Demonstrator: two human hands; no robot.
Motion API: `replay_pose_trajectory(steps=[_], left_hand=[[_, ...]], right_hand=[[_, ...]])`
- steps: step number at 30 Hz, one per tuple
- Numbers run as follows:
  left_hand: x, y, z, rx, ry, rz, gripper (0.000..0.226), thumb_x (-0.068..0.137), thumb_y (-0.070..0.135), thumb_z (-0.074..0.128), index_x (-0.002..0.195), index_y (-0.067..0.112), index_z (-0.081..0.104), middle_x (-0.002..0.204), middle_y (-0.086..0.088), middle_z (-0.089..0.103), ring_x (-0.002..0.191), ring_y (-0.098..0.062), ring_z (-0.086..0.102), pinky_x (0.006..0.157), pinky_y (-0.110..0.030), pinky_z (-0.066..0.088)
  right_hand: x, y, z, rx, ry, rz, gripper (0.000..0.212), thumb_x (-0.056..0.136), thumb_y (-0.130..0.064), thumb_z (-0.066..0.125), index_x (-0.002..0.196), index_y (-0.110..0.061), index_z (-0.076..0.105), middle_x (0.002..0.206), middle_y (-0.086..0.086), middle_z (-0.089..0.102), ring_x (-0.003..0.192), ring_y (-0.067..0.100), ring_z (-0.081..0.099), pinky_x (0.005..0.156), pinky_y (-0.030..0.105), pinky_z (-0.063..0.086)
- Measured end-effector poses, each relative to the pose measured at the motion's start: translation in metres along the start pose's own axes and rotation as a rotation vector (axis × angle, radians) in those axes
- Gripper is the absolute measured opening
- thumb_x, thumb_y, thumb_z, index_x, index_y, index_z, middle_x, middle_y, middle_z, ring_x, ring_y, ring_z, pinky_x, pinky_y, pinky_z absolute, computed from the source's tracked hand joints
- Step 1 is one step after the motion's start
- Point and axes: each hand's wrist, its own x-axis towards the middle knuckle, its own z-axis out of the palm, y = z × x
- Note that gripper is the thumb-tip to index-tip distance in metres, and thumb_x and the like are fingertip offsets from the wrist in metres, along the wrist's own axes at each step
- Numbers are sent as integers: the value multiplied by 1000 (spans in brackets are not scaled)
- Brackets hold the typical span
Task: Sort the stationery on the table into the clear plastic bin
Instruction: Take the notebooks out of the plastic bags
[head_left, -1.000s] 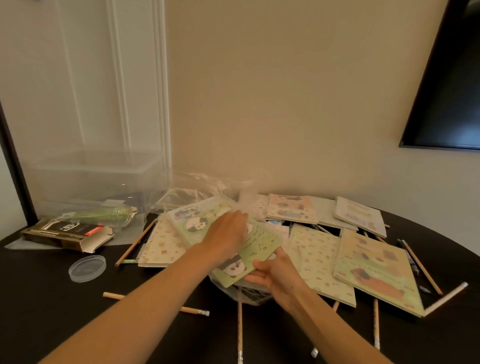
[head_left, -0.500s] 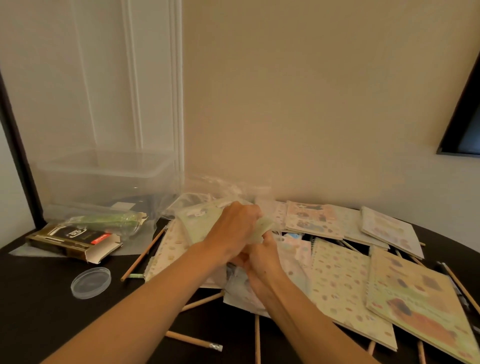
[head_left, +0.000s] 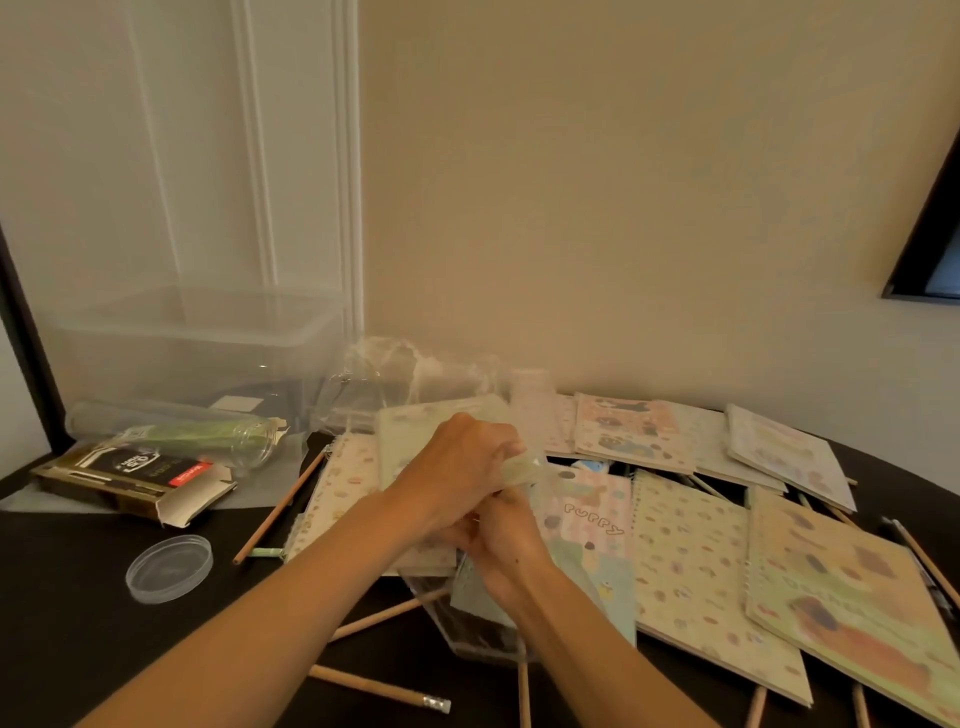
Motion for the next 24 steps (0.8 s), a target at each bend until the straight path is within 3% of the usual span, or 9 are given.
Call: replay_pose_trajectory(steps=[3, 8, 11, 13, 16, 19, 21, 23, 24], left_hand=[[-5, -7, 1, -15, -28, 27, 29, 93, 10, 51, 78, -10, 64, 71, -25, 63, 64, -30, 51, 69, -36, 40], [-11, -18, 11, -36, -106, -7, 27, 92, 11, 52, 80, -9, 64, 82, -25, 66, 74, -25, 57, 77, -39, 44], [-19, -17, 15, 11, -170, -37, 25, 92, 9, 49, 73, 3, 65, 87, -20, 68, 83, -26, 60, 77, -19, 38], [-25, -15, 13, 9, -175, -51, 22, 93, 12, 52, 91, 12, 74, 95, -7, 72, 91, -20, 62, 82, -19, 40], [-38, -15, 0, 17, -232, -35, 28, 93, 18, 54, 119, 16, 64, 120, 4, 64, 113, -8, 57, 94, -17, 39], [-54, -20, -5, 352, -378, 120, 45, 99, 20, 40, 143, 24, 35, 151, 5, 29, 138, -13, 31, 108, -24, 27], [-65, -23, -10, 543, -490, 198, 50, 102, 29, 24, 149, 28, 8, 156, 9, -3, 144, -12, 7, 115, -24, 4], [-70, -27, -15, 584, -543, 280, 58, 94, 49, 5, 148, 29, -1, 149, 16, -19, 144, -8, -4, 108, -20, -17], [-72, -32, -18, 589, -562, 314, 67, 85, 55, -5, 147, 29, -1, 145, 19, -21, 143, -6, -5, 106, -18, -20]], right_hand=[[-7, -2, -9, -216, -102, 118, 33, 102, -15, 33, 99, 5, 59, 62, 11, 68, 53, 17, 67, 46, 22, 53], [-16, 0, -14, -477, -7, 159, 43, 101, -24, 37, 64, -6, 50, 36, 2, 53, 28, 8, 48, 29, 15, 34], [-23, -4, -20, -592, 18, 105, 43, 99, -27, 43, 62, -7, 54, 38, 2, 53, 30, 8, 49, 32, 15, 36], [-34, -14, -28, -703, -50, 79, 27, 96, -22, 50, 75, -7, 60, 51, 6, 61, 39, 8, 57, 41, 16, 47], [-54, -42, -49, -863, -162, 80, 10, 91, -12, 58, 89, -5, 64, 68, 10, 68, 52, 10, 65, 54, 17, 54], [-51, -72, -73, -895, 52, -69, 15, 91, -1, 53, 96, -6, 66, 75, 13, 70, 59, 15, 67, 57, 25, 57], [-39, -81, -91, -1229, 198, -348, 37, 92, 3, 45, 121, -14, 60, 107, 14, 68, 93, 21, 66, 76, 33, 56], [-30, -80, -108, -1744, 17, -559, 74, 87, 13, 39, 145, -31, 30, 153, 6, 29, 138, 20, 31, 98, 32, 43], [-26, -75, -116, -1932, -147, -586, 89, 83, 16, 38, 147, -39, 9, 158, -3, -2, 145, 15, 4, 102, 29, 40]])
